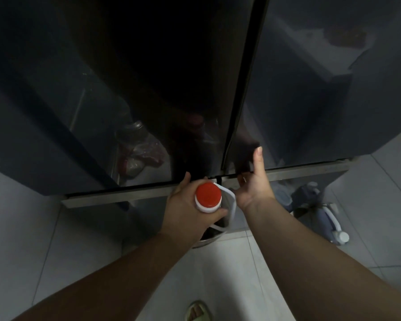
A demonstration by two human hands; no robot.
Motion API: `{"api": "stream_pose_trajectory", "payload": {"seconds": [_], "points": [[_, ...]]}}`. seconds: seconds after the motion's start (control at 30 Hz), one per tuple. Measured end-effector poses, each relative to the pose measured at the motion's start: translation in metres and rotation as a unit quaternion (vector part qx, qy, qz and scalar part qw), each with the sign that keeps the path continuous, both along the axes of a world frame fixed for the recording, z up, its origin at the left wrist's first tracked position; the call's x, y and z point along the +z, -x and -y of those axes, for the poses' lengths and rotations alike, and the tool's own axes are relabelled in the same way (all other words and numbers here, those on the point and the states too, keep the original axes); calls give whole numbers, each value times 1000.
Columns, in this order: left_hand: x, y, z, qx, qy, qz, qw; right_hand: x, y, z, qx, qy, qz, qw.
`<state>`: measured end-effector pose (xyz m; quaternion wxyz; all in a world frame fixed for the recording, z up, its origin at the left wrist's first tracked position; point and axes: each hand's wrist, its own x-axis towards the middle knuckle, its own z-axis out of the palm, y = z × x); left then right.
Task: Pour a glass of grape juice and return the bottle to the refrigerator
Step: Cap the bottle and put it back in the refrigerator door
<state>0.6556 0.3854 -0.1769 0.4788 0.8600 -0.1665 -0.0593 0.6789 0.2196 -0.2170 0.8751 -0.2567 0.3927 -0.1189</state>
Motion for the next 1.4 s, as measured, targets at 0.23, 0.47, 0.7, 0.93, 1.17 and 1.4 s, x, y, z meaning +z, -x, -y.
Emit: {"api": "stream_pose_trajectory", "payload": {"seconds": [0.23,0.47,0.7,0.93,1.17,1.4], "points": [[-9,22,0,3,-103,49,994,-23,16,5,-13,11,-10,1000],[6,66,14,33,-117,82,989,-35,69,20,39,-49,26,998],[19,129,34,16,-110,87,990,-6,166,32,69,121,-32,990],[30,202,66,2,-97,98,990,32,256,57,11,430,-90,898],[42,265,112,-44,-77,84,993,74,319,57,-11,755,-108,646],[53,310,138,-70,-74,105,989,79,364,111,-68,793,-235,557]]}}
